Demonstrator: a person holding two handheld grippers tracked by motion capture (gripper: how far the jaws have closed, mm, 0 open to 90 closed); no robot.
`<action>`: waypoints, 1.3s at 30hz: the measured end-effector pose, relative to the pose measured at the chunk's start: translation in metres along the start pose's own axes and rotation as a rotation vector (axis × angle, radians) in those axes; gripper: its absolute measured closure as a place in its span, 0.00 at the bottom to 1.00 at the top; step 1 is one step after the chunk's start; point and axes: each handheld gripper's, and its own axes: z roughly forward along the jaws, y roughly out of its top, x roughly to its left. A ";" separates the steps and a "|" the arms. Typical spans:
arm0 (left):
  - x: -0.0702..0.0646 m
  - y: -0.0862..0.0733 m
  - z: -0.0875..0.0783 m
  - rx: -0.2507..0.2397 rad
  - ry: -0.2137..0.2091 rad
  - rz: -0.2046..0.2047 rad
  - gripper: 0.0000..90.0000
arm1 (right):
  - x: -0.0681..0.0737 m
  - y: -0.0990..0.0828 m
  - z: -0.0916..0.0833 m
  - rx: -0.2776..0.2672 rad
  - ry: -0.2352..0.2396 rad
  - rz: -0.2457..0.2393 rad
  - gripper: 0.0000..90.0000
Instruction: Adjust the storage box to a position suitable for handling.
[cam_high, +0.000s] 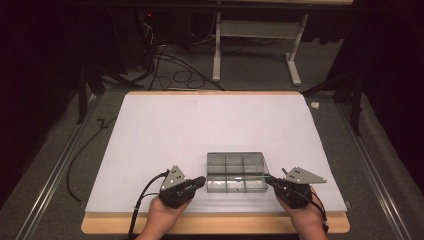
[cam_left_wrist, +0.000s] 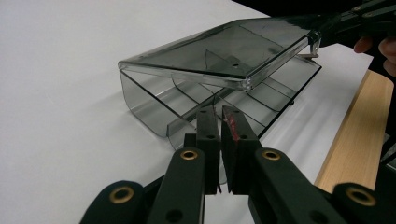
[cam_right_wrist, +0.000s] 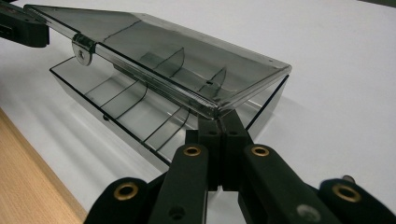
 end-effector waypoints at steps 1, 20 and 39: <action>0.000 0.000 0.002 0.000 -0.006 -0.001 0.97 | 0.000 0.000 0.000 -0.001 -0.002 0.001 1.00; -0.004 0.008 0.018 -0.025 0.008 0.011 1.00 | -0.002 -0.004 -0.004 -0.002 -0.016 0.019 1.00; 0.004 0.021 0.023 -0.079 0.028 0.006 1.00 | -0.013 -0.021 0.005 0.108 -0.009 0.065 1.00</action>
